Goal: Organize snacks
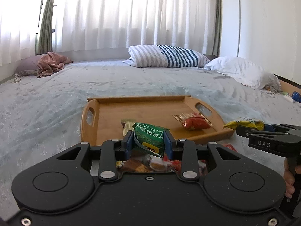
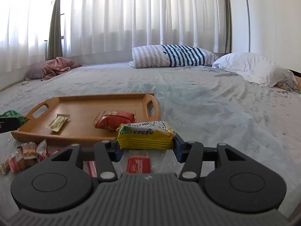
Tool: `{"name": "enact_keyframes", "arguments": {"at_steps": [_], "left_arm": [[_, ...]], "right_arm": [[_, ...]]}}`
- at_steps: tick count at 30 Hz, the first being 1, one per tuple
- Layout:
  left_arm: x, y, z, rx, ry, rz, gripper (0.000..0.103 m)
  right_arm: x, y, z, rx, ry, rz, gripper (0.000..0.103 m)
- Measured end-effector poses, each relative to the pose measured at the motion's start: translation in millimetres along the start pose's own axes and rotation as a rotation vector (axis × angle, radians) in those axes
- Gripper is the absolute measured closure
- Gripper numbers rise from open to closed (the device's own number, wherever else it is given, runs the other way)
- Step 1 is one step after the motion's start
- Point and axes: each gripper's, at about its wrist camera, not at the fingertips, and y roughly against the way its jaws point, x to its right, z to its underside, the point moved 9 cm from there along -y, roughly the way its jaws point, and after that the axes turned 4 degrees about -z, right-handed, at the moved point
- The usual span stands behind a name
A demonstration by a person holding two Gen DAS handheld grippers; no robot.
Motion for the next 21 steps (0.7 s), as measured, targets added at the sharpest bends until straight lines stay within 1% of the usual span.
{"name": "enact_keyframes", "arguments": {"at_steps": [10, 16, 21], "left_arm": [[-26.3, -35.4, -32.8, 0.000, 0.060, -0.003, 0.071], [-44.3, -65.3, -53.9, -0.002, 0.098, -0.013, 0.071], [-51.1, -94.1, -66.6, -0.013, 0.112, -0.001, 0.071]], "right_arm": [[-4.6, -29.0, -32.4, 0.009, -0.014, -0.050, 0.048], [-8.8, -60.3, -49.5, -0.022, -0.022, -0.084, 0.048], [-12.9, -91.2, -62.9, -0.066, -0.017, -0.117, 0.048]]}}
